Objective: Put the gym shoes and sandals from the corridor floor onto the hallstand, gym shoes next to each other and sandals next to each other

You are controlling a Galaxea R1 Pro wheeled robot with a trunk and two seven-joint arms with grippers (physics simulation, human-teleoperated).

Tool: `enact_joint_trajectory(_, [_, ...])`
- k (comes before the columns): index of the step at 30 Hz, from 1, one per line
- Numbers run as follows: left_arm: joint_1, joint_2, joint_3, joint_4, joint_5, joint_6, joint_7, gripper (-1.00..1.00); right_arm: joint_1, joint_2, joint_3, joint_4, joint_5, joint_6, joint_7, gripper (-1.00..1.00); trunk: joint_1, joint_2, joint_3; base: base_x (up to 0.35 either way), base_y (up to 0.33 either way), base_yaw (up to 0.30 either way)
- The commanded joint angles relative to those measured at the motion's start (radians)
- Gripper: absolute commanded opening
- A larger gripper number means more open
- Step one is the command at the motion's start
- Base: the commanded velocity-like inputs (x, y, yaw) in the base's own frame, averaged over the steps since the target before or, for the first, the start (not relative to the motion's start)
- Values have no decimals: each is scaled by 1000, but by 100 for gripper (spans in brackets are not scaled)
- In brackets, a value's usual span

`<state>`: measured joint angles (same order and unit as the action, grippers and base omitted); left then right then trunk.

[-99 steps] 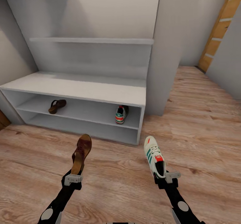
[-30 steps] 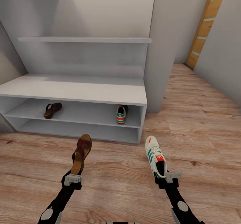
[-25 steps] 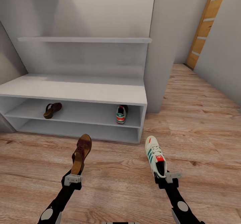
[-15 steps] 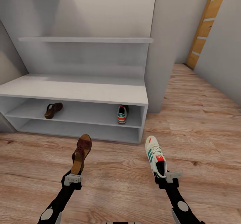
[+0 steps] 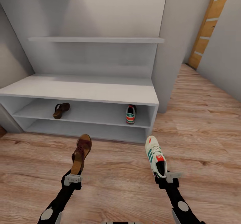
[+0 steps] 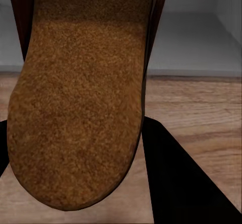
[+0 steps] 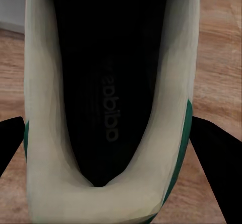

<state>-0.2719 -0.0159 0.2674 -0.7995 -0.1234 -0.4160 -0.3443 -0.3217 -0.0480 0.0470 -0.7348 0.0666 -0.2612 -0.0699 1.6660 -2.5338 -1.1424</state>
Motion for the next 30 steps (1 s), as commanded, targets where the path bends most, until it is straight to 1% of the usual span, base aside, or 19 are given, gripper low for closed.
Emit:
enact_joint_trajectory(1, [-1, -2, 7, 0, -13, -6, -5, -100, 0, -1, 4, 0, 7, -1, -8, -100, 0, 0, -1, -15, 275, 0])
enact_joint_trajectory(13, [-1, -1, 6, 0, -13, -6, -5, -100, 0, -1, 4, 0, 7, -1, -8, -100, 0, 0, -1, -60, 261, 0])
enact_joint_trajectory(23, [0, -1, 6, 0, -13, -6, -5, -100, 0, 0, 4, 0, 7, -1, -8, -100, 0, 0, -1, -15, 44, 0])
enact_joint_trajectory(30, [-1, -1, 6, 0, -13, -6, -5, -100, 0, 0, 4, 0, 7, -1, -8, -100, 0, 0, -1, -150, 78, 0])
